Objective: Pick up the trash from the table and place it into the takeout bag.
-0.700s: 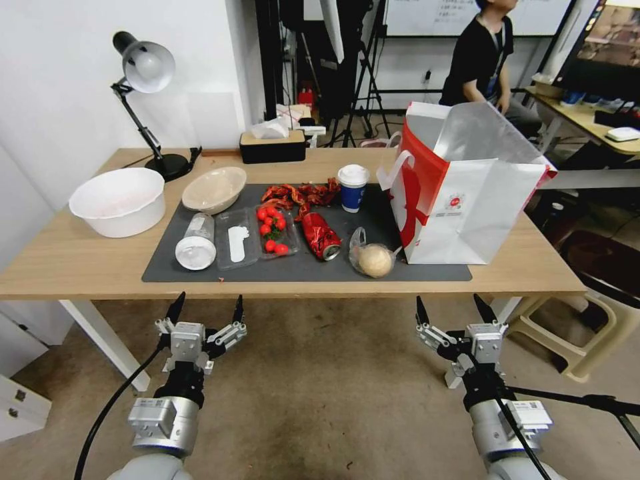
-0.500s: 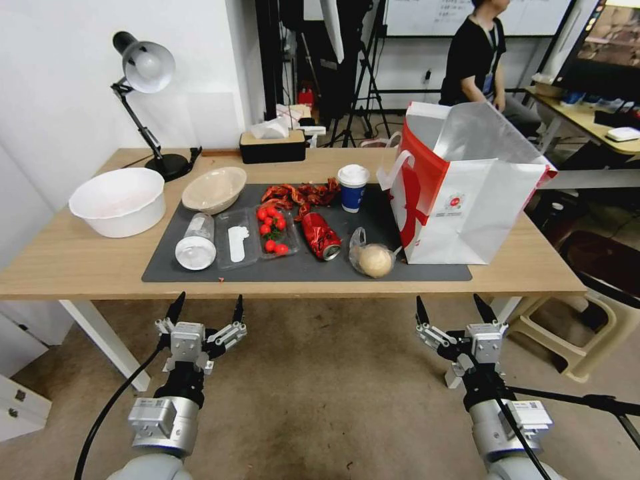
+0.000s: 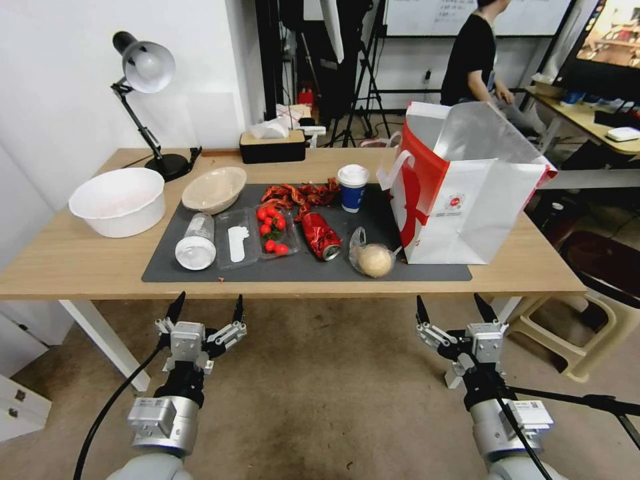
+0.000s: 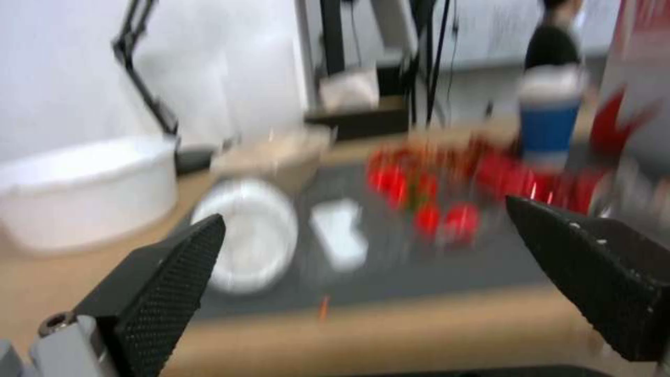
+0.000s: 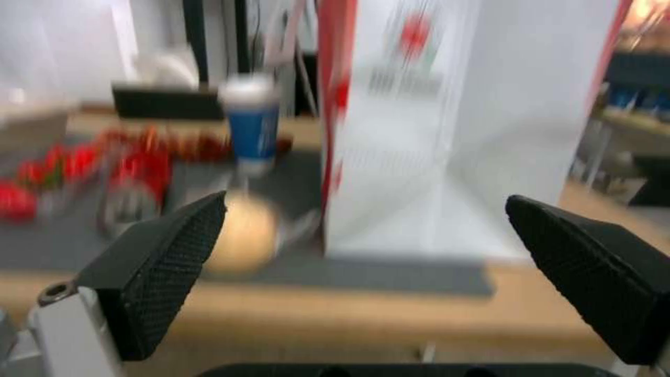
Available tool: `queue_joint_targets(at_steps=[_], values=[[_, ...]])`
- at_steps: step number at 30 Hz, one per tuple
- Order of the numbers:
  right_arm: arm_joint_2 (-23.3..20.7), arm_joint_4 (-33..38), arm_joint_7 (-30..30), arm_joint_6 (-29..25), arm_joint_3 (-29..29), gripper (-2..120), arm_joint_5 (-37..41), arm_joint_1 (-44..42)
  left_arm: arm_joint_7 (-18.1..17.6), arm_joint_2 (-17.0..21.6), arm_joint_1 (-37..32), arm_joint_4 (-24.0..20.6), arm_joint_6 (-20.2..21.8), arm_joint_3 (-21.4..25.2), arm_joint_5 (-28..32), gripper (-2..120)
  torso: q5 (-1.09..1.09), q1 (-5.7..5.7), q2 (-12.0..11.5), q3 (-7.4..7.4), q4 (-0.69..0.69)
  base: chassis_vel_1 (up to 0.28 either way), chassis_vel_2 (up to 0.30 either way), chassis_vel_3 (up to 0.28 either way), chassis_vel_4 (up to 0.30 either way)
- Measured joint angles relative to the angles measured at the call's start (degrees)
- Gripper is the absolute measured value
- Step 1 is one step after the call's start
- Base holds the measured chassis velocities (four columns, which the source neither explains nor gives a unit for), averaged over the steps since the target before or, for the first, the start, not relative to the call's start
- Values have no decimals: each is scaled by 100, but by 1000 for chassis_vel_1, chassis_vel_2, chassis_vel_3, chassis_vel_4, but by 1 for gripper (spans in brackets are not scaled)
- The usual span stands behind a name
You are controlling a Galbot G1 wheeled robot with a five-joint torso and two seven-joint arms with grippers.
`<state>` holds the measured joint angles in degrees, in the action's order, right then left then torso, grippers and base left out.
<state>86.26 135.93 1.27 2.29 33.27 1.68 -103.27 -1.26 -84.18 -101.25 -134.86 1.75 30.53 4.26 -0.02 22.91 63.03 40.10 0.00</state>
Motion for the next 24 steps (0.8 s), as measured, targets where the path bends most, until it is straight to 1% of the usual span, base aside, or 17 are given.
queue_joint_targets(at_steps=[1, 2, 3, 4, 5, 6, 7, 8, 9, 10, 24], values=[[-1, 61, 0, -20, -1, 100, 2, 1, -65, 97, 102, -157, 103, -62, 222, 100, -5, 0, 0, 0, -1, 0, 0, 0, 0], [-1, 61, 0, -20, -1, 100, 2, 1, -65, 97, 102, -157, 103, -62, 222, 100, -5, 0, 0, 0, -1, 0, 0, 0, 0], [12, 184, 54, 123, 58, 100, 78, -12, -175, 243, 246, -412, 257, -138, 564, 100, 11, 1, -1, 2, 0, 0, 0, 0, 0], [29, 400, 122, 254, 154, 100, 182, -8, -252, 349, 364, -598, 375, -211, 824, 100, -1, 0, 0, 1, 1, 0, 0, 0, 0], [51, 592, 196, 396, 246, 100, 290, -18, -318, 443, 460, -737, 472, -266, 1041, 100, -3, 0, 0, 1, -1, 0, 0, 0, 0], [51, 592, 196, 396, 246, 100, 290, -18, -318, 443, 460, -737, 472, -266, 1041, 100, -3, 0, 0, 1, -1, 0, 0, 0, 0], [69, 701, 259, 513, 323, 100, 384, -21, -363, 502, 525, -803, 532, -300, 1184, 100, 2, 0, 0, 1, -1, 0, 0, 0, 0], [102, 774, 358, 753, 460, 100, 533, -34, -421, 551, 559, -856, 643, -396, 1402, 100, 0, 0, 0, 1, -3, 0, 0, 0, 0], [111, 788, 390, 826, 493, 100, 576, -36, -434, 552, 542, -859, 681, -435, 1462, 100, -1, 0, 0, 1, -2, 0, 0, 0, 0], [114, 799, 416, 889, 521, 100, 604, -33, -446, 551, 527, -871, 704, -459, 1504, 100, 2, 0, 0, 1, 2, 0, 0, 0, 0], [36, 768, 446, 938, 590, 100, 633, 14, -433, 583, 415, -864, 724, -420, 1488, 100, 1, 0, 0, 0, 0, 0, 0, 0, 0]])
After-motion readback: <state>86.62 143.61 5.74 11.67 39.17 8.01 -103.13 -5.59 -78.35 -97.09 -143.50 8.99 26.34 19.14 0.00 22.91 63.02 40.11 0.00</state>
